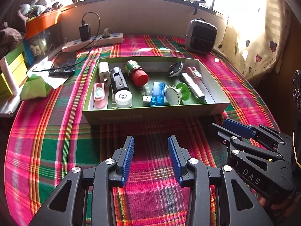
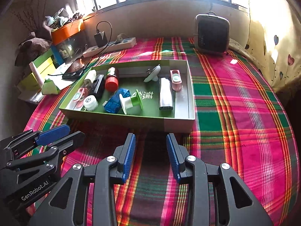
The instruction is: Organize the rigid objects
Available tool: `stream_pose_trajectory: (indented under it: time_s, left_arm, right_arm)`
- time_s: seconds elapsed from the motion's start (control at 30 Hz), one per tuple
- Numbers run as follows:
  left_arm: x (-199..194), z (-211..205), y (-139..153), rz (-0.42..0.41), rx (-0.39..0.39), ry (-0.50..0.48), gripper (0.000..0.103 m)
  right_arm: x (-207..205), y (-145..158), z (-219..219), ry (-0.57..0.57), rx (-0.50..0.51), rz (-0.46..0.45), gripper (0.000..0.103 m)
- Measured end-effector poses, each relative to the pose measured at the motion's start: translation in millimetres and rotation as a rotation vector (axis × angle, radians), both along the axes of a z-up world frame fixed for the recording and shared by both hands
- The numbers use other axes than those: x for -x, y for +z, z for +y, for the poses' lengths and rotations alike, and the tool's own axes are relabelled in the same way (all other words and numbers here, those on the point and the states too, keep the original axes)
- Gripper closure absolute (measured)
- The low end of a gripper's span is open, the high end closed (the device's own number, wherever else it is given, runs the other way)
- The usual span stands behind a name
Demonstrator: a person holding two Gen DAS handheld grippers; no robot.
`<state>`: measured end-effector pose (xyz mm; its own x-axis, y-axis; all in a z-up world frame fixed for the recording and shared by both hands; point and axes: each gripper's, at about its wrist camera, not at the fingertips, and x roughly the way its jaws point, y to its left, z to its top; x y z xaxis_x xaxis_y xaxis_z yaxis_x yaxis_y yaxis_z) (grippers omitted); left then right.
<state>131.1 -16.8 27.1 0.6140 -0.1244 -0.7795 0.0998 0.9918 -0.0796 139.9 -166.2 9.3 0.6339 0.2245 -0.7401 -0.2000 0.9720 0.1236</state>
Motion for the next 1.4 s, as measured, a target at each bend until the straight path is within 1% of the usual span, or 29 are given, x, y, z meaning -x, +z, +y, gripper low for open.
stream_pose_trajectory:
  time_s: [0.07, 0.13, 0.23, 0.33, 0.63, 0.77, 0.83, 0.87, 0.93, 1.1, 1.17, 1.4]
  left_arm:
    - [3, 1, -4, 0.009, -0.005, 0.01, 0.066]
    - [7, 1, -7, 0.002, -0.027, 0.019, 0.066]
    - [8, 4, -14, 0.024, -0.014, 0.025, 0.066]
    - [9, 4, -20, 0.037, -0.024, 0.033, 0.066]
    - [14, 0, -22, 0.001, -0.05, 0.066, 0.066]
    - [15, -6, -24, -0.014, -0.071, 0.077, 0.06]
    - [16, -9, -24, -0.018, -0.088, 0.077, 0.058]
    - [15, -10, -24, -0.017, -0.092, 0.077, 0.058]
    - [15, -10, -24, -0.017, -0.087, 0.083, 0.058]
    - [15, -12, -25, -0.015, -0.096, 0.079, 0.053]
    - [15, -13, -25, -0.015, -0.097, 0.08, 0.052]
    - [15, -13, -24, -0.015, -0.098, 0.079, 0.052]
  right_arm:
    - [3, -6, 0, -0.002, 0.009, 0.019, 0.067]
    - [6, -11, -1, -0.011, 0.01, 0.032, 0.067]
    - [9, -14, -2, -0.018, 0.01, 0.039, 0.067]
    - [12, -18, -2, -0.016, 0.012, 0.047, 0.067]
    - [20, -20, 2, -0.018, 0.048, 0.024, 0.066]
    - [24, -21, 6, -0.03, 0.1, 0.016, 0.066]
    - [26, -21, 8, -0.036, 0.124, 0.014, 0.06]
    - [26, -22, 7, -0.044, 0.13, 0.015, 0.053]
    - [26, -22, 3, -0.058, 0.122, 0.02, 0.049]
    - [26, -22, 1, -0.072, 0.123, 0.022, 0.048]
    - [25, -22, 1, -0.077, 0.124, 0.023, 0.045]
    - [25, -23, -1, -0.083, 0.123, 0.026, 0.042]
